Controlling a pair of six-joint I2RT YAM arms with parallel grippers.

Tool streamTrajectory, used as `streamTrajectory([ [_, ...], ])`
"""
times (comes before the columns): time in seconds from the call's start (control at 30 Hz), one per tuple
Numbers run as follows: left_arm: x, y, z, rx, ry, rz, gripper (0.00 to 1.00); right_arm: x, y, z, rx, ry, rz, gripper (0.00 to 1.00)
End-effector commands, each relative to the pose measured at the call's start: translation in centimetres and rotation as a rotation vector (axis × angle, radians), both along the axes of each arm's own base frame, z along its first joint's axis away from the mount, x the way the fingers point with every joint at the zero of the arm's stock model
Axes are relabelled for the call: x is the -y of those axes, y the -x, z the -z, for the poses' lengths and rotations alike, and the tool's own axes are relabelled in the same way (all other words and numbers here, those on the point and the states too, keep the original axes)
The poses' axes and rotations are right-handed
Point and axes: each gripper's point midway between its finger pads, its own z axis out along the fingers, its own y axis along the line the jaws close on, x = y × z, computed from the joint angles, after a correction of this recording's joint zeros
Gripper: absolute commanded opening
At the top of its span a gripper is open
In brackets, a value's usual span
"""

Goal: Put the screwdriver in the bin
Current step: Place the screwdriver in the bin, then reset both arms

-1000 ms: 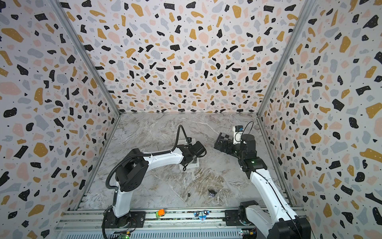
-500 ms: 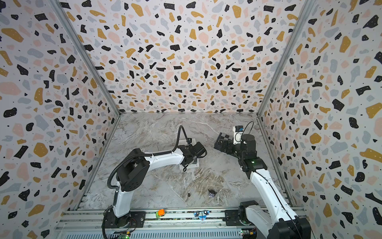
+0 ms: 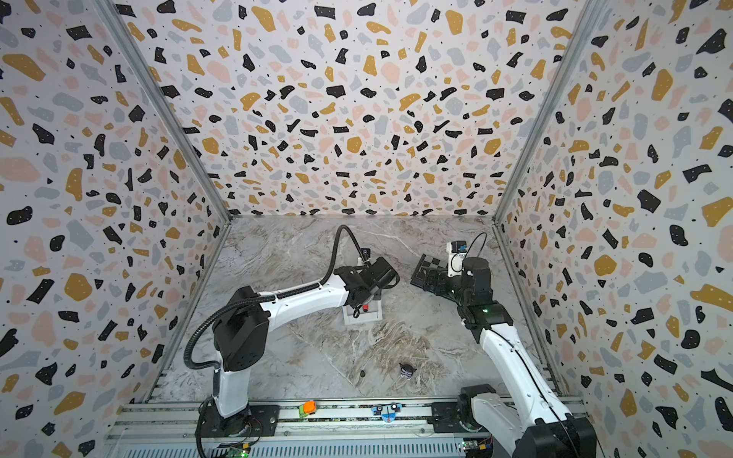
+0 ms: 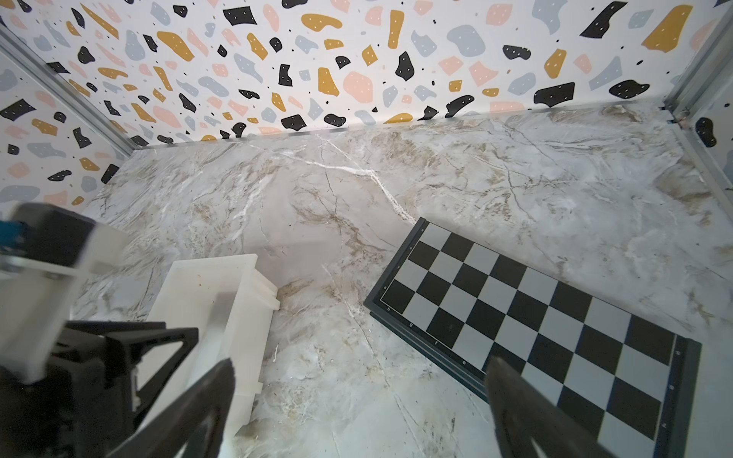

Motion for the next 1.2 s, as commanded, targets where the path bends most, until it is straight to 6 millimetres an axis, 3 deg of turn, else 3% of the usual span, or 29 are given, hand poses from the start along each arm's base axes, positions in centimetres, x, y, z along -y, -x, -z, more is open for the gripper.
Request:
streamTrajectory([
  [0.0, -1.0, -0.7, -6.5, 0.141, 0.002, -0.001, 0.46, 0.1, 0.2, -0.9, 0.016, -0.003, -0.003, 0.99],
  [0.13, -2.7, -1.3, -12.1, 0.311, 0.021, -0.022, 0.51, 0.0, 0.0, -1.3, 0.010, 0.002, -0.009, 0.99],
  [0.23, -4.5, -1.1, -15.4, 0.422, 0.030, -0.032, 0.60, 0.2, 0.0, -1.6, 0.012, 0.015, -0.003, 0.99],
  [0.37, -8.2, -1.2, -18.2, 0.517, 0.078, -0.044, 0.71, 0.5, 0.0, -1.5, 0.006, 0.028, 0.013, 0.99],
  [0.5, -13.9, -2.2, -18.5, 0.533, 0.160, -0.097, 0.80, 0.6, -0.2, -1.3, 0.001, 0.036, 0.015, 0.99],
  [0.67, -20.8, -1.8, -18.3, 0.568, 0.179, -0.162, 0.89, 0.2, -0.5, -1.4, -0.002, 0.035, -0.001, 0.99],
  [0.87, -25.8, -0.5, -18.4, 0.596, 0.093, -0.221, 1.00, -0.8, -0.9, -1.3, -0.011, 0.021, -0.030, 0.98],
  [1.03, -29.2, 0.3, -18.5, 0.667, 0.058, -0.285, 1.00, -3.1, -1.4, -1.4, -0.007, 0.057, -0.083, 0.99],
  [1.17, -32.8, 1.1, -17.1, 0.704, -0.036, -0.405, 1.00, -4.2, -2.0, -1.4, 0.003, 0.090, -0.091, 0.99],
])
